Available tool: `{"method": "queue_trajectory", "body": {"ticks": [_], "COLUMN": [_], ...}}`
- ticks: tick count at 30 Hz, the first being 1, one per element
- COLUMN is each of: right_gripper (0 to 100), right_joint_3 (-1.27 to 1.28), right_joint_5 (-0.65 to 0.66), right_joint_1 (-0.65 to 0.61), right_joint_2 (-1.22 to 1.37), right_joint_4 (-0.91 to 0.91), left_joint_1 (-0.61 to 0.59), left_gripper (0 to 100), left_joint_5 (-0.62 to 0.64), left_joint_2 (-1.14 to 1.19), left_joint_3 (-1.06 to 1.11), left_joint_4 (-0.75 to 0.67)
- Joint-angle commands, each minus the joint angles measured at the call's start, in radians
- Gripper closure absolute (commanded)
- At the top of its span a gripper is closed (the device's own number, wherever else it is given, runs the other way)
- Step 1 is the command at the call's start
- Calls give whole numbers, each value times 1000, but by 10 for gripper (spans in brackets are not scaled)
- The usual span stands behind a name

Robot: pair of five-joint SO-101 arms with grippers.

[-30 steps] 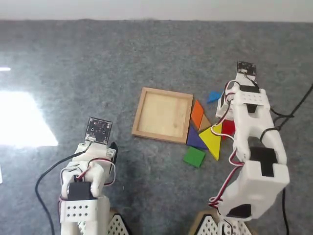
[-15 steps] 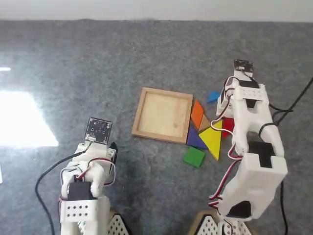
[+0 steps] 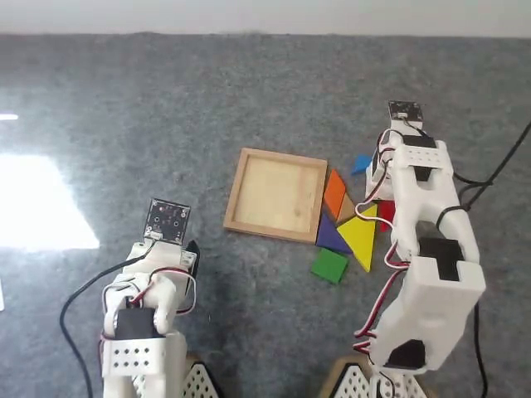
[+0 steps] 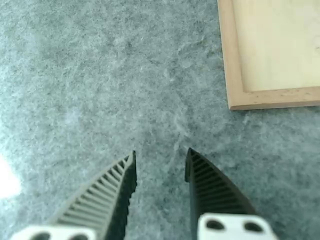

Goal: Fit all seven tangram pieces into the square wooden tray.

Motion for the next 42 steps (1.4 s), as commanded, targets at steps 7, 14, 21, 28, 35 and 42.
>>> {"method": "queue_trajectory", "body": {"ticks": [7, 14, 21, 28, 35, 42], "right_gripper": [847, 876, 876, 876, 880, 888], "right_joint_3": [3, 3, 8, 78, 95, 95], "right_joint_5": [9, 9, 9, 8, 8, 8], "right_joint_1": [-21, -19, -24, -24, -15, -15], "right_joint_2": [22, 13, -47, -142, -153, -153], "right_joint_4": [51, 45, 54, 58, 70, 82], "left_joint_1": [-6, -6, -6, -6, -6, -6], "left_gripper": [848, 848, 848, 848, 848, 848], "left_joint_5": [-14, -14, -14, -14, -14, -14], "left_joint_2": [-15, -15, -15, -15, -15, -15], "left_joint_3": [-8, -8, -8, -8, -8, -8], "left_joint_4": [0, 0, 0, 0, 0, 0]}}
